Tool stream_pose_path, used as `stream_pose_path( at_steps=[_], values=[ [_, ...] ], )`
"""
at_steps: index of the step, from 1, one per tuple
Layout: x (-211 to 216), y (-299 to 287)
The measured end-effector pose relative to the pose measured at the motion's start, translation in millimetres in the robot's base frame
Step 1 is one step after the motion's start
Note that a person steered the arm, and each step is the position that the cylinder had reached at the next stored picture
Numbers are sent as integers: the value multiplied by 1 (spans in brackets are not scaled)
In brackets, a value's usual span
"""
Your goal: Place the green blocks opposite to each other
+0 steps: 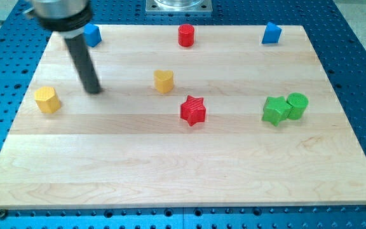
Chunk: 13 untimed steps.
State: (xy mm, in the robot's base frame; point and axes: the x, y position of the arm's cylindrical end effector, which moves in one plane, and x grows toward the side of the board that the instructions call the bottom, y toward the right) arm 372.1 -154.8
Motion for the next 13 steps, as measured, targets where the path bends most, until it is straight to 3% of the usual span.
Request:
stream_pose_path(
  at_steps=[1,2,4,6,7,8,9,10,11,12,13],
  values=[
    [-25,77],
    [-28,194],
    [19,421],
    [123,377],
    [148,339],
    [121,387],
    [67,372],
    [21,319],
    [16,274],
    [98,278],
    [128,284]
  ],
)
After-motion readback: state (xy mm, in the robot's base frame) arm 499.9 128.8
